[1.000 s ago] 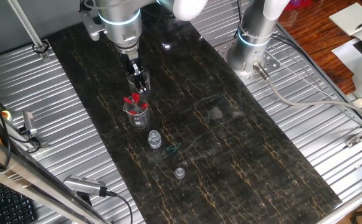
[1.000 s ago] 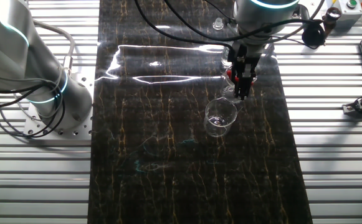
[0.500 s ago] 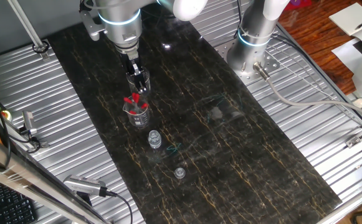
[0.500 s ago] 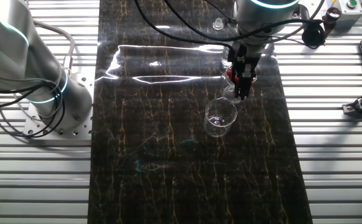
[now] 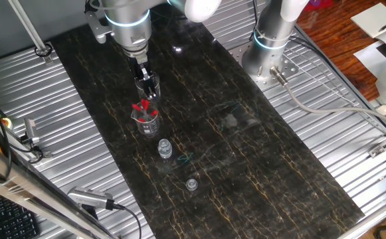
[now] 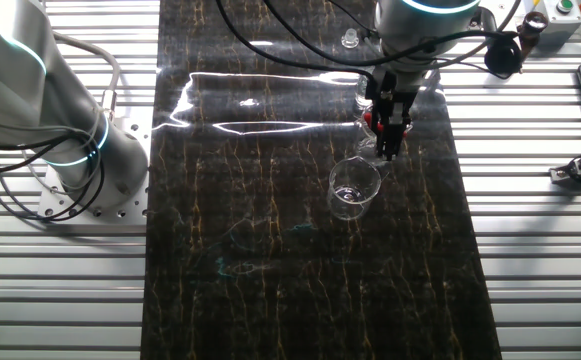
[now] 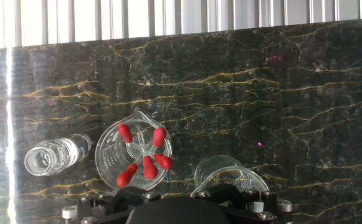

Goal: Transfer liquid using a dropper

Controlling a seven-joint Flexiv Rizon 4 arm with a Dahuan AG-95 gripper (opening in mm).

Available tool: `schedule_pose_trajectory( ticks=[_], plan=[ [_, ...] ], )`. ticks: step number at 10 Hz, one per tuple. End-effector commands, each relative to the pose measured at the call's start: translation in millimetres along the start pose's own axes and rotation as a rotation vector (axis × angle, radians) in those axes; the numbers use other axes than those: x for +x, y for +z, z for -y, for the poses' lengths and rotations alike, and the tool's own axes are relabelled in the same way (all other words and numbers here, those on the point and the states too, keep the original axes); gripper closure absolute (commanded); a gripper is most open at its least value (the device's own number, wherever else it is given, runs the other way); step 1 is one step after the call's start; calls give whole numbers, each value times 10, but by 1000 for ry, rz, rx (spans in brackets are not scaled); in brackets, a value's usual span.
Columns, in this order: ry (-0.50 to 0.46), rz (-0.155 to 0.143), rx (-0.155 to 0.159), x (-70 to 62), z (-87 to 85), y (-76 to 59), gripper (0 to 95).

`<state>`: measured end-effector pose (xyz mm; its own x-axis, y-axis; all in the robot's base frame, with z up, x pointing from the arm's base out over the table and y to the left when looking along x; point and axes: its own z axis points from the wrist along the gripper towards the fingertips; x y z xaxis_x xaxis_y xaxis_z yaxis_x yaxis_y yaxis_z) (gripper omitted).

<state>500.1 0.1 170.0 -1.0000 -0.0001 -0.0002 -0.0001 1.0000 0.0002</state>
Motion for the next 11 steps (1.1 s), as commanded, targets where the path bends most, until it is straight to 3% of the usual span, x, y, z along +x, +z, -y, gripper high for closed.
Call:
schedule_pose_trajectory(
  ticks=[1, 11],
  plan=[
    [-103, -4, -37, 1, 0, 0, 950],
    [-121, -11, -38, 1, 0, -1, 950]
  ],
)
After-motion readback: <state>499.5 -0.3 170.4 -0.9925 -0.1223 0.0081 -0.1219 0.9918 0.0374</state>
